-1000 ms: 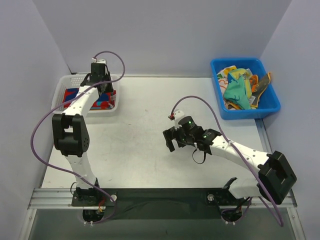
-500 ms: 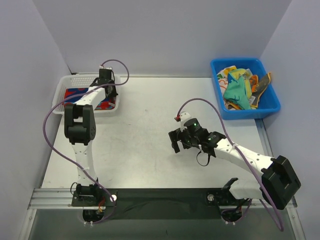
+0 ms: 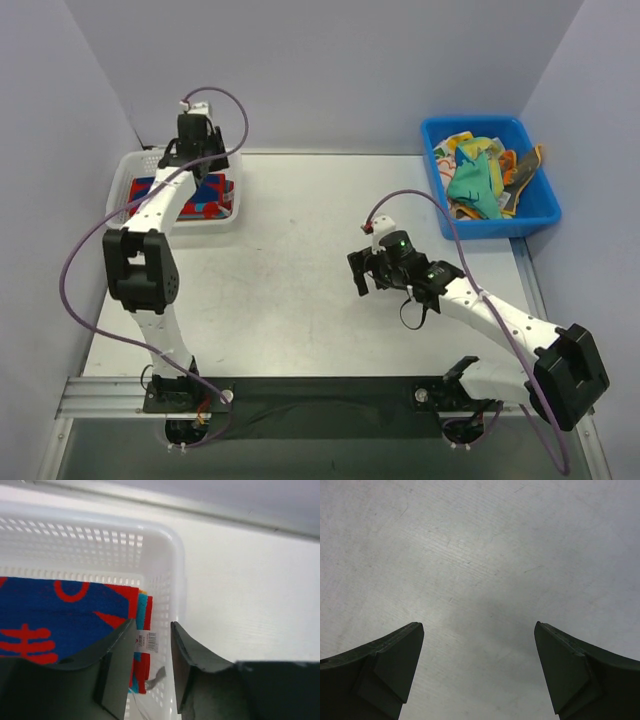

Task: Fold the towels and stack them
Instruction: Grab crumpled towel

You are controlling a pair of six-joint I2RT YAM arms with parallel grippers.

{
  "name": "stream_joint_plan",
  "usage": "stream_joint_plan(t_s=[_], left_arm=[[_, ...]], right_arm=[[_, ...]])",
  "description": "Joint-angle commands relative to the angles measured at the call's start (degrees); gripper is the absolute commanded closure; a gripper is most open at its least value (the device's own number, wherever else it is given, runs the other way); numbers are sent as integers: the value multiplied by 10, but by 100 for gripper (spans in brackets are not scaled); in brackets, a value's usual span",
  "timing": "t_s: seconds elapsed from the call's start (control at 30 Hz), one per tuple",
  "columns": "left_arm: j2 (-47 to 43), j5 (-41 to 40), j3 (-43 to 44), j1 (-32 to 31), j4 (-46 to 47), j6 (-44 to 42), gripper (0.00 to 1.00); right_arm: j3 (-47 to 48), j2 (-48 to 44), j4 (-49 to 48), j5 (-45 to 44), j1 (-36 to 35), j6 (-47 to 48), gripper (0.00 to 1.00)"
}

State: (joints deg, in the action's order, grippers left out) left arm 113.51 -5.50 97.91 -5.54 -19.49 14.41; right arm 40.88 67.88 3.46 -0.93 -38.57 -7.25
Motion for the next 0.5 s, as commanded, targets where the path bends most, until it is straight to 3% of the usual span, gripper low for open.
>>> stream_joint_plan(t_s=[0.0,0.1,0.13,0.27,0.4,0.47], left_arm=[[-117,13,21,-2,6,-1,54],[-187,18,-12,-2,1,-7,36],[-206,15,-29,0,1,-9,24],[-321,1,-128,11,-4,-11,2],[-464,-21,-281,15,1,-10,3],[-484,-24,-312,3,-29,-16,3]], right_arm=[[45,-17,20,-51,29,21,2],[89,-6,34,-74,78,22,0],[103,-2,37,-76,95,21,0],[172,36,45,-103,170,8,0],[261,99,52,-131,273,-26,0],[295,145,58,-142,307,-41,0]])
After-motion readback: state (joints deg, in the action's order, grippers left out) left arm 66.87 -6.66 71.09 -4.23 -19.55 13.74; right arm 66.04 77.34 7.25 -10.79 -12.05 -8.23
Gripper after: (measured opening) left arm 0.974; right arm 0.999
